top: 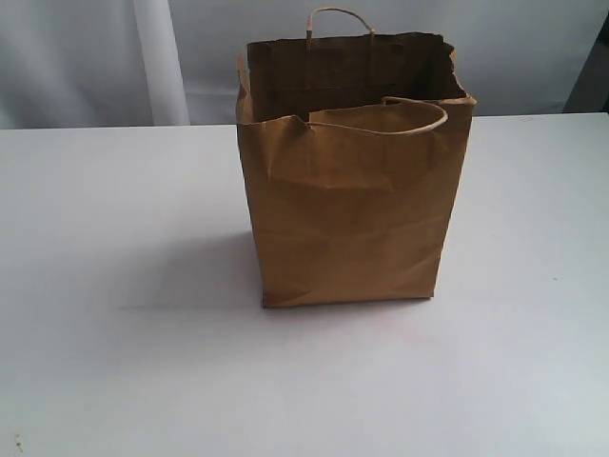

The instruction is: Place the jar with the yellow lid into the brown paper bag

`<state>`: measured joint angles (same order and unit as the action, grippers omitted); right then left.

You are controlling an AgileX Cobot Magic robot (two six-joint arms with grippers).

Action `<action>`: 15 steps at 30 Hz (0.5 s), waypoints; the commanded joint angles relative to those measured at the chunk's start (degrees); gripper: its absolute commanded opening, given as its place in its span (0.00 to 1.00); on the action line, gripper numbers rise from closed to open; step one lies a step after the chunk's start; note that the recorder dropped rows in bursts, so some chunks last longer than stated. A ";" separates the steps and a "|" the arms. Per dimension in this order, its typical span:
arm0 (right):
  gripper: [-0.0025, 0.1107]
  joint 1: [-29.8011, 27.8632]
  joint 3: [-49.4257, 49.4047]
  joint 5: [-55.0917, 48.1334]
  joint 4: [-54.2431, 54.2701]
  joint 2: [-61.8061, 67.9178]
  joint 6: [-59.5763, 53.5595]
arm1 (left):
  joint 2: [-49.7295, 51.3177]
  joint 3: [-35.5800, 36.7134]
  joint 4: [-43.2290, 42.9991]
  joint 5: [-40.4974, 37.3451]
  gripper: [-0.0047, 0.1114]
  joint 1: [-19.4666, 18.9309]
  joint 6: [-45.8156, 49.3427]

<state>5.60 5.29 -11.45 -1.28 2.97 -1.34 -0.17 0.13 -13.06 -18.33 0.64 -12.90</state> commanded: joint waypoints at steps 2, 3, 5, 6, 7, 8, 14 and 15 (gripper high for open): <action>0.02 -0.47 -1.44 -0.04 -0.77 -0.30 -0.35 | 0.17 -0.13 0.22 0.54 0.05 0.28 -0.22; 0.02 -0.47 -1.44 0.07 -0.77 -0.30 -0.35 | 0.17 -0.13 0.22 0.54 0.05 0.28 -0.22; 0.02 -0.47 -1.44 0.07 -0.77 -0.30 -0.35 | 0.17 -0.13 0.22 0.54 0.05 0.28 -0.22; 0.02 -0.47 -1.44 0.07 -0.77 -0.30 -0.35 | 0.17 -0.13 0.22 0.54 0.05 0.28 -0.22; 0.02 -0.47 -1.44 0.07 -0.77 -0.30 -0.35 | 0.17 -0.13 0.22 0.54 0.05 0.28 -0.22; 0.02 -0.47 -1.44 0.07 -0.77 -0.30 -0.35 | 0.17 -0.13 0.22 0.54 0.05 0.28 -0.22; 0.02 -0.47 -1.44 0.07 -0.77 -0.30 -0.35 | 0.17 -0.13 0.22 0.54 0.05 0.28 -0.22; 0.02 -0.47 -1.44 0.07 -0.77 -0.30 -0.35 | 0.17 -0.13 0.22 0.54 0.05 0.28 -0.22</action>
<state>5.60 4.13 -11.68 -1.47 2.85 -1.44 -0.17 0.13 -13.06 -18.33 0.64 -12.90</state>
